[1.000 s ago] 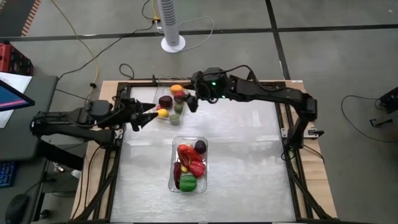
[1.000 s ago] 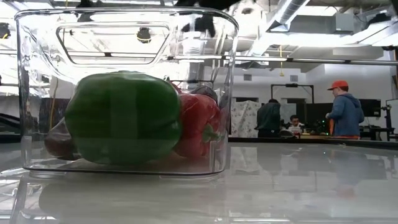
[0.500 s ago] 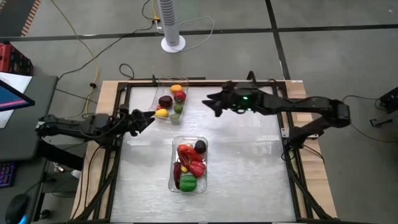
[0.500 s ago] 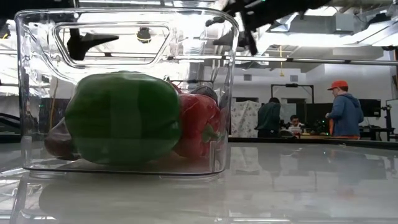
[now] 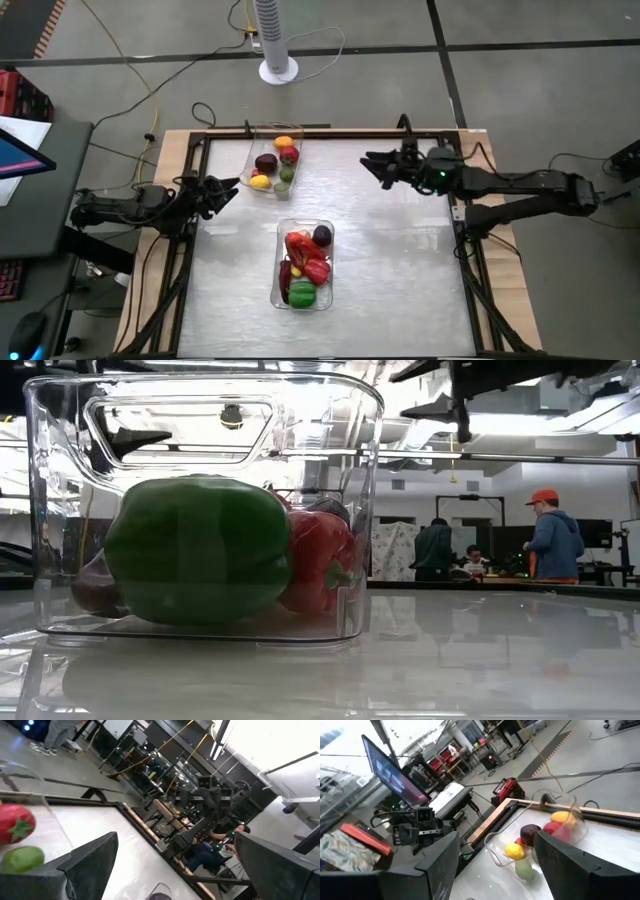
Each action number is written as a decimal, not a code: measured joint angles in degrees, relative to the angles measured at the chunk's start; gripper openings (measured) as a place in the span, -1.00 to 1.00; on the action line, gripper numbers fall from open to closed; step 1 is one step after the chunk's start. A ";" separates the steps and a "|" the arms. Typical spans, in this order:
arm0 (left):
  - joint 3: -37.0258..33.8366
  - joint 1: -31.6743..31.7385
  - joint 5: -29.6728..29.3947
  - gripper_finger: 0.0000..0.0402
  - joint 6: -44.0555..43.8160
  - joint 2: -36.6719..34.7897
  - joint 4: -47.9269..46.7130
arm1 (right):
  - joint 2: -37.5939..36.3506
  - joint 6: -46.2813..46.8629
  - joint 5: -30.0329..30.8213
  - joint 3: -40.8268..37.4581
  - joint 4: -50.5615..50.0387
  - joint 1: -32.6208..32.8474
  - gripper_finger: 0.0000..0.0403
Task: Sort produce into baskets
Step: Return to Home Position
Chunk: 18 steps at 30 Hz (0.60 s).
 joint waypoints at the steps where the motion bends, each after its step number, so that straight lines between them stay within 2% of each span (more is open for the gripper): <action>1: -0.43 0.00 -0.14 0.93 -0.19 -1.22 -0.73 | -1.01 0.40 1.21 -0.84 -0.05 0.64 0.40; 4: -2.26 0.00 -0.17 0.93 -1.38 -4.77 -1.97 | -4.03 1.30 5.14 -3.22 0.11 3.03 0.40; 9: -4.16 0.00 1.72 0.93 -3.32 -3.66 -1.71 | -6.52 6.37 9.49 -8.16 0.88 7.49 0.40; 18: -7.47 0.00 7.98 0.93 -6.65 -4.44 -2.29 | -2.05 13.61 21.49 -16.97 17.30 17.89 0.40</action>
